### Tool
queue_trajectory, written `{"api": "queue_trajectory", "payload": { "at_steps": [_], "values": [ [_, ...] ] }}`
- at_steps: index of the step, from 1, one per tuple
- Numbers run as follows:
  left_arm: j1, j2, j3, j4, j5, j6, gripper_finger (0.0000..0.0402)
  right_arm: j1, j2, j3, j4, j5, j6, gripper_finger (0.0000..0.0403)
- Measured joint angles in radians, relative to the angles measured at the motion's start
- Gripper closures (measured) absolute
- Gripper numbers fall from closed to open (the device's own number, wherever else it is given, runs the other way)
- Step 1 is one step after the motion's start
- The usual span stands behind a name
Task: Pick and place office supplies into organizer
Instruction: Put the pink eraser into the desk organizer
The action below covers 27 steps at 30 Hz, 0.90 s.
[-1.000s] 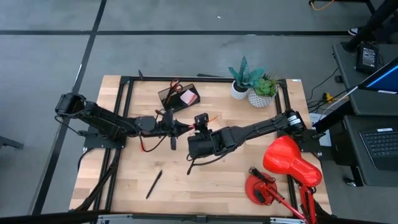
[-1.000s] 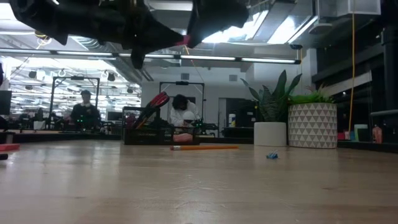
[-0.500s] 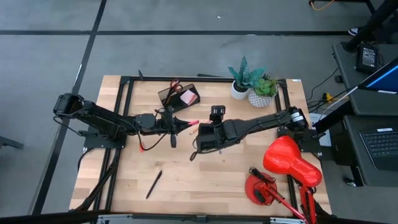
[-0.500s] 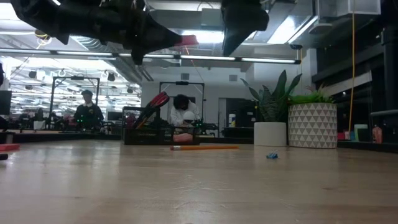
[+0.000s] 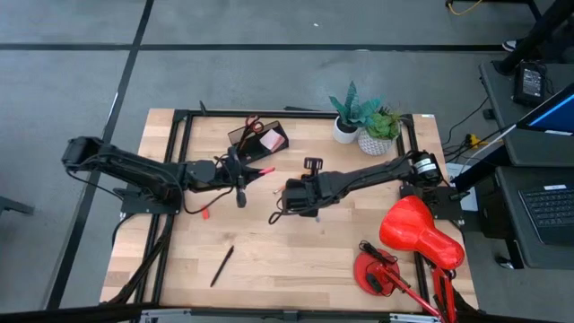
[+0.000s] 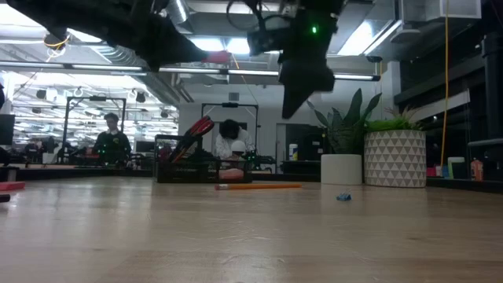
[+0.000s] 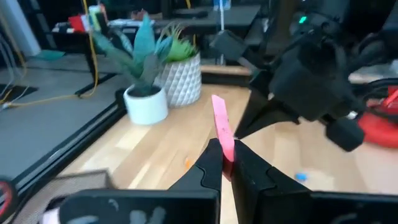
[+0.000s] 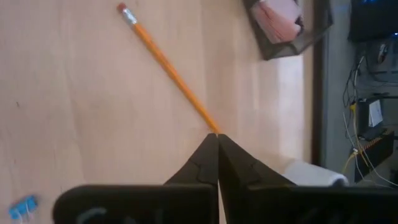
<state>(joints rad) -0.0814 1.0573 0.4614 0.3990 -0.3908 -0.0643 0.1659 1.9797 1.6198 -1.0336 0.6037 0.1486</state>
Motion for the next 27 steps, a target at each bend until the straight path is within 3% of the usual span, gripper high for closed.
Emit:
{"api": "queue_trajectory", "payload": {
  "at_steps": [6,16,22,27],
  "values": [
    [-0.001,-0.028,-0.002,-0.095,-0.066,0.013,0.0395,0.0,-0.073,-0.166,0.239,-0.024,-0.017,0.0401],
    [0.031,-0.028,-0.126,0.015,-0.099,-0.051,0.0395,-0.009,-0.36,-0.56,0.839,-0.2,-0.141,0.0402],
    [0.071,-0.022,-0.132,-0.056,-0.202,-0.214,0.0395,-0.013,-0.457,-0.723,1.034,-0.217,-0.158,0.0402],
    [0.105,-0.003,-0.133,-0.132,-0.219,-0.293,0.0395,-0.014,-0.465,-0.788,1.09,-0.213,-0.161,0.0402]
  ]
}}
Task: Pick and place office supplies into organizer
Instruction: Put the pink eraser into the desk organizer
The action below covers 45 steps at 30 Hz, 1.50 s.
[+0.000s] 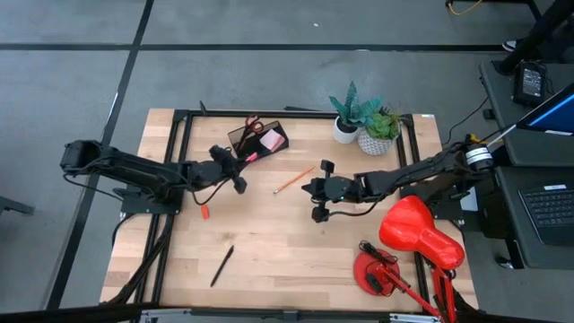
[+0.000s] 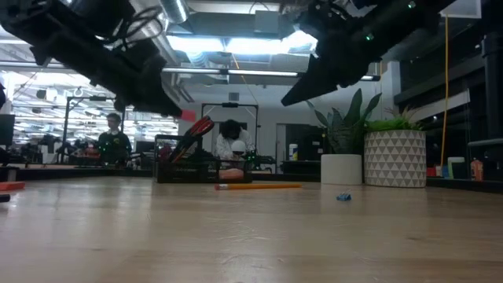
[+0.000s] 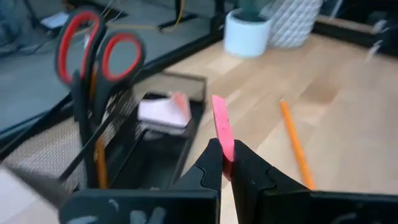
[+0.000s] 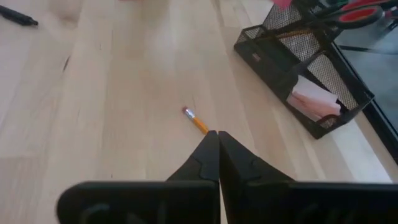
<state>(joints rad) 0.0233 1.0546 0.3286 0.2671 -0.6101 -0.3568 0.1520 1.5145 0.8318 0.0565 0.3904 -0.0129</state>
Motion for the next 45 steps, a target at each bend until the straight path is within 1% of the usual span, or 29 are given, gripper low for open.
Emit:
{"api": "queue_trajectory", "payload": {
  "at_steps": [5,10,14,18,24,28,37,40,45],
  "values": [
    [0.039,0.066,0.001,-0.009,-0.005,-0.068,0.0396,0.0,-0.001,-0.023,0.027,0.0,0.001,0.0402],
    [0.08,0.173,0.001,0.002,-0.022,-0.129,0.0396,-0.005,-0.001,-0.022,0.093,0.008,0.007,0.0399],
    [0.106,0.242,0.001,0.024,-0.051,-0.149,0.0396,-0.005,-0.001,-0.022,0.157,0.008,-0.006,0.0398],
    [0.125,0.281,0.001,0.062,-0.053,-0.156,0.0396,-0.007,-0.001,-0.021,0.202,0.008,-0.04,0.0397],
    [0.145,0.286,0.015,0.073,-0.049,-0.154,0.0396,-0.023,-0.001,-0.021,0.249,0.008,-0.077,0.0396],
    [0.166,0.286,0.032,0.07,-0.02,-0.154,0.0396,-0.042,-0.001,-0.021,0.28,0.008,-0.106,0.0396],
    [0.177,0.286,0.042,0.03,-0.015,-0.171,0.0389,-0.07,-0.001,-0.021,0.284,-0.027,-0.109,0.0396],
    [0.177,0.286,0.042,0.021,-0.016,-0.181,0.0381,-0.07,-0.001,-0.021,0.284,-0.027,-0.114,0.0396],
    [0.177,0.286,0.042,0.021,-0.018,-0.184,0.0352,-0.07,-0.001,-0.021,0.284,-0.029,-0.114,0.0396]
  ]
}}
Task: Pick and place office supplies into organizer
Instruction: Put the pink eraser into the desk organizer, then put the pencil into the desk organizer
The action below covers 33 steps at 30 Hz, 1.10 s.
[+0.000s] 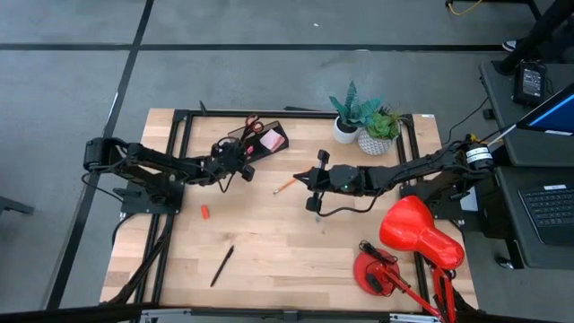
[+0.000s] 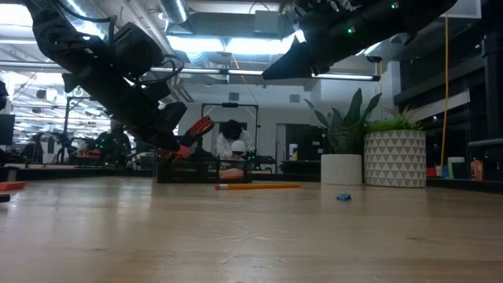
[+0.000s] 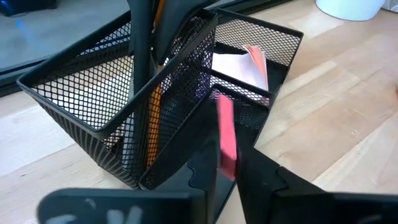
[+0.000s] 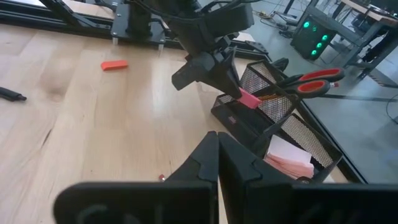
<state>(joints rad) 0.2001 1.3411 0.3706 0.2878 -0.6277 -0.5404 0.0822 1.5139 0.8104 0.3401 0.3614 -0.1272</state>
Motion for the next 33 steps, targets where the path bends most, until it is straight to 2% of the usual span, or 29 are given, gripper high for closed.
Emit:
{"api": "queue_trajectory", "payload": {
  "at_steps": [9,16,22,29,33],
  "values": [
    [0.0,0.0,0.0,0.001,-0.009,-0.009,0.031,0.0,0.0,0.0,0.0,0.0,0.001,0.0396],
    [-0.022,-0.014,0.001,0.008,-0.002,0.064,0.0312,0.0,0.0,0.0,-0.001,0.0,0.002,0.0396],
    [-0.067,-0.088,0.001,0.007,0.0,0.085,0.032,0.0,0.0,0.0,-0.002,0.0,0.015,0.0396],
    [-0.162,-0.221,0.001,0.009,0.143,0.228,0.0328,0.0,0.0,0.0,-0.002,-0.004,0.015,0.0396],
    [-0.22,-0.282,0.001,0.008,0.215,0.305,0.0337,0.0,0.0,0.0,-0.002,-0.062,0.014,0.0396]
  ]
}}
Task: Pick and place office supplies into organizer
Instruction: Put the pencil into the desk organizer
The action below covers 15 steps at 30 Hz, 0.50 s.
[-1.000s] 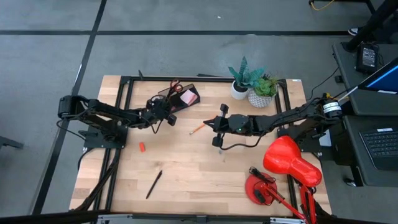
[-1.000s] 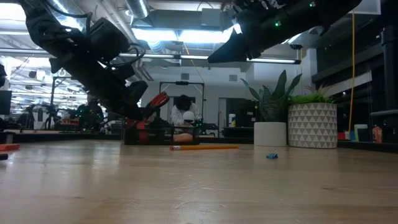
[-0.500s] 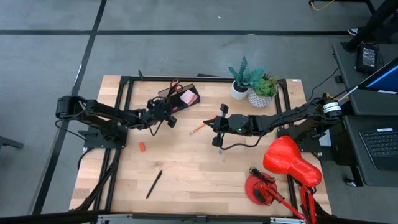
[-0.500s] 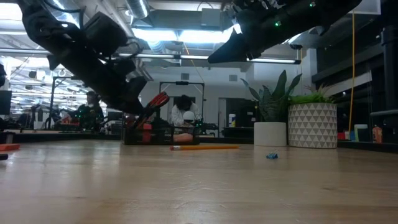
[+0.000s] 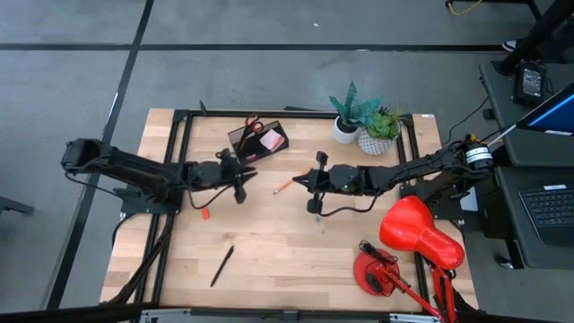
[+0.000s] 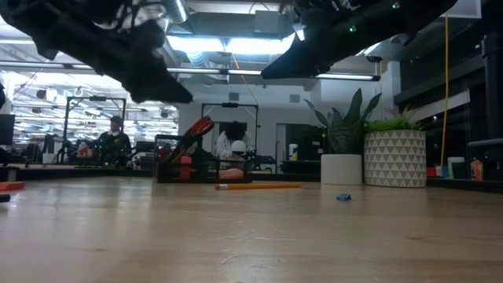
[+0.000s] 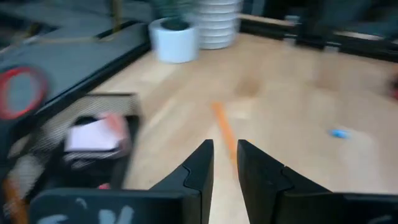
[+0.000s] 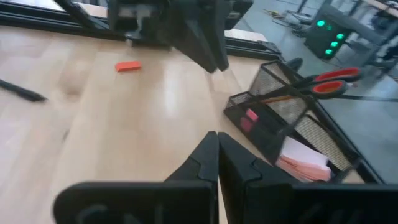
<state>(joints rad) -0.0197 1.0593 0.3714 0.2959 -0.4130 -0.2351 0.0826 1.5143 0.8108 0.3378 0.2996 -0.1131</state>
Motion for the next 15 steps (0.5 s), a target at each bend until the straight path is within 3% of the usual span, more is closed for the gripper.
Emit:
{"api": "queue_trajectory", "payload": {
  "at_steps": [7,15],
  "values": [
    [-0.094,-0.028,0.0,-0.001,0.121,0.091,0.036,0.0,0.0,0.0,-0.002,-0.035,0.005,0.0396],
    [-0.145,-0.028,0.0,-0.004,0.127,0.111,0.0391,0.0,0.0,0.0,-0.008,-0.042,0.027,0.0396]
  ]
}}
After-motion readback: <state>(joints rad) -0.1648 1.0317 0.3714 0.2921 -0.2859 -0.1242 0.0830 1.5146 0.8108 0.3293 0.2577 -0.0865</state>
